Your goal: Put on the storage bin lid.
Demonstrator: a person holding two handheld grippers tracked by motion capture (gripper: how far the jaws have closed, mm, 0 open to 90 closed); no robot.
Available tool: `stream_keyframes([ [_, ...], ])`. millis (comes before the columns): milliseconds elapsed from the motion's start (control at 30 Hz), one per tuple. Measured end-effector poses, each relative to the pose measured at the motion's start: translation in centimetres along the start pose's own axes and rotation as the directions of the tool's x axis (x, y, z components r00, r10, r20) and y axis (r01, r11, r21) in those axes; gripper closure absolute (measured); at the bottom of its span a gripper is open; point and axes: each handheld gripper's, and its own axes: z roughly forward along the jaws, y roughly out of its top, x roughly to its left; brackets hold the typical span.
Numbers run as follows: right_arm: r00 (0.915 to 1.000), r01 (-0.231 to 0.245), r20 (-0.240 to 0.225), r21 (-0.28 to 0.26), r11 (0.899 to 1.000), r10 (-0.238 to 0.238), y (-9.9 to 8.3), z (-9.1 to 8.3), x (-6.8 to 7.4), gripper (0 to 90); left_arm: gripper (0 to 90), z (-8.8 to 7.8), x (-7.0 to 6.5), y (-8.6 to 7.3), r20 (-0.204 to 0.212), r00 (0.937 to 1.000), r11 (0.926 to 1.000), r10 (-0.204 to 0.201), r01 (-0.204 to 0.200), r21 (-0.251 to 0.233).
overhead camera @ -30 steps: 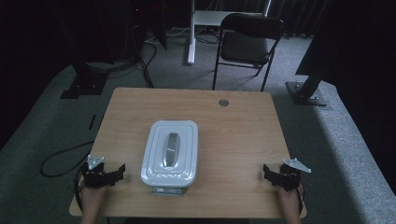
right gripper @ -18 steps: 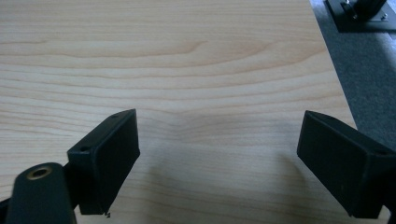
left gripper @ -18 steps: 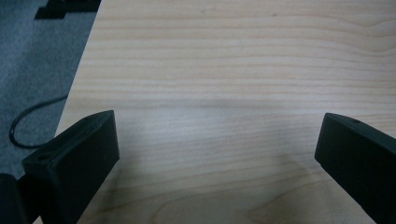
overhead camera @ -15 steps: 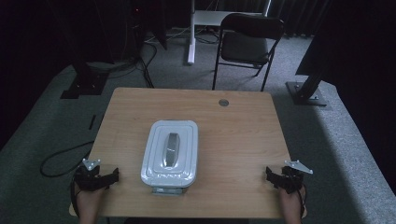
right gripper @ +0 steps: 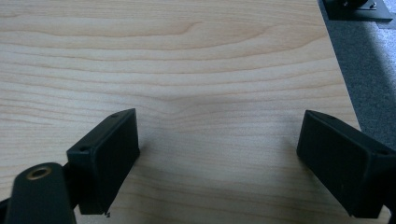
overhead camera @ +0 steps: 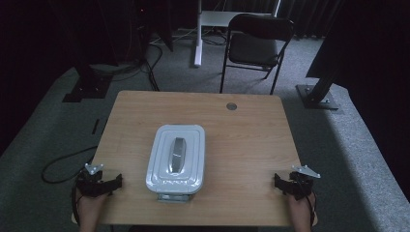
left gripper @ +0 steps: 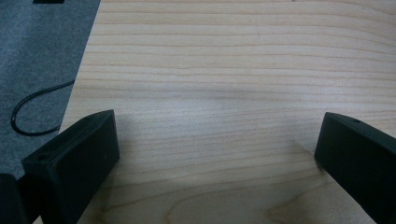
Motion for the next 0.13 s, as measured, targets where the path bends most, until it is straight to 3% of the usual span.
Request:
stream_keyframes([
  [133,1.0000,0.000,0.000,0.000,1.000,0.000,0.00,0.00,-0.01,12.0,0.6,0.00,0.00,0.01,0.000,1.0000,1.0000,0.000,0.000,0.000],
])
